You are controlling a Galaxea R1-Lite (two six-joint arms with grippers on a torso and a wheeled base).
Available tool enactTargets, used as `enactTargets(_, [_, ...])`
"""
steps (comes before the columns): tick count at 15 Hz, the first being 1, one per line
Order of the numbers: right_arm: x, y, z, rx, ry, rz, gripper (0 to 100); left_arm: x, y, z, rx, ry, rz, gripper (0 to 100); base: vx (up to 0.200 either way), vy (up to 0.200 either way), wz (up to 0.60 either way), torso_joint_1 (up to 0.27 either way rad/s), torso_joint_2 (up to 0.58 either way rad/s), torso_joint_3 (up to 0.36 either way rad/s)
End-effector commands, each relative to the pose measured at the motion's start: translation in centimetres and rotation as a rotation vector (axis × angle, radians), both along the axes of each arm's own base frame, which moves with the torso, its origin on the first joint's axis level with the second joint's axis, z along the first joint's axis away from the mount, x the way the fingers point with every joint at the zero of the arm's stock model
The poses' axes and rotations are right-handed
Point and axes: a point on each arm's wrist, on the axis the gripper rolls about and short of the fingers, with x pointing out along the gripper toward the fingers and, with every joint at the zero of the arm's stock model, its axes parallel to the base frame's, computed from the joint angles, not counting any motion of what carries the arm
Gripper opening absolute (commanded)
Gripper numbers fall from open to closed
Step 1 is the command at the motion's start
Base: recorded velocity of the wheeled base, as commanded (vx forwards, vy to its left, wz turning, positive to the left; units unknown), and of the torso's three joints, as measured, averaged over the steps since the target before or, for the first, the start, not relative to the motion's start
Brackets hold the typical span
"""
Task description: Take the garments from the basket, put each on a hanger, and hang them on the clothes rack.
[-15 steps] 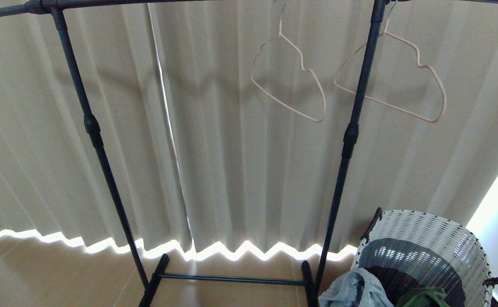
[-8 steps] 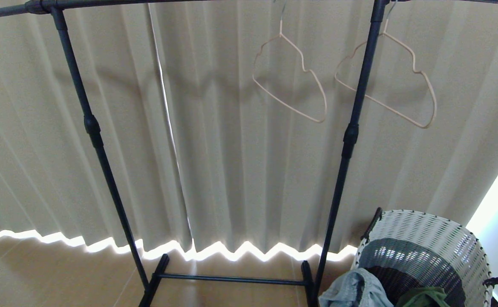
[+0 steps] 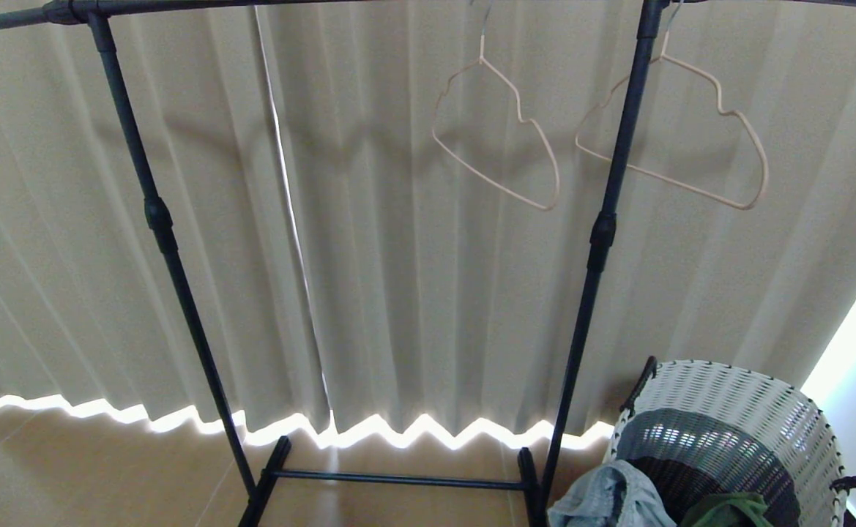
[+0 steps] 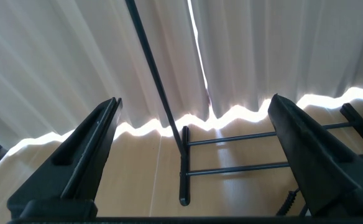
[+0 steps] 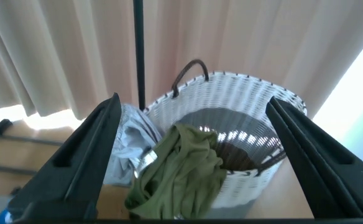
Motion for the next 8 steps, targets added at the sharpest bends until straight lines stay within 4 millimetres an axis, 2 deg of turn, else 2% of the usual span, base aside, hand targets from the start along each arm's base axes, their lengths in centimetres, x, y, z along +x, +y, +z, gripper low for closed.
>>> enactTargets(1, [2.5,0.0,1.7,-0.11,0.232,0.001,100,0.0,0.0,0.0,0.0,0.0,0.003,100,0.0,0.0,0.0,0.0,0.0,0.0])
enactTargets(2, [3.4,-0.1,1.7,-0.152,0.313,-0.02,100,0.0,0.0,0.0,0.0,0.0,0.0,100,0.0,0.0,0.0,0.0,0.0,0.0])
enactTargets(4, [6.8,-0.3,2.3,-0.322,0.551,-0.051,100,0.0,0.0,0.0,0.0,0.0,0.0,100,0.0,0.0,0.0,0.0,0.0,0.0])
enactTargets(5, [7.7,-0.3,2.4,-0.355,0.602,-0.045,100,0.0,0.0,0.0,0.0,0.0,0.0,100,0.0,0.0,0.0,0.0,0.0,0.0])
enactTargets(6, [9.8,-0.4,2.4,-0.41,0.707,-0.011,100,0.0,0.0,0.0,0.0,0.0,0.0,100,0.0,0.0,0.0,0.0,0.0,0.0])
enactTargets(8, [12.2,-0.3,1.9,-0.45,0.798,0.03,100,0.0,0.0,0.0,0.0,0.0,0.0,100,0.0,0.0,0.0,0.0,0.0,0.0])
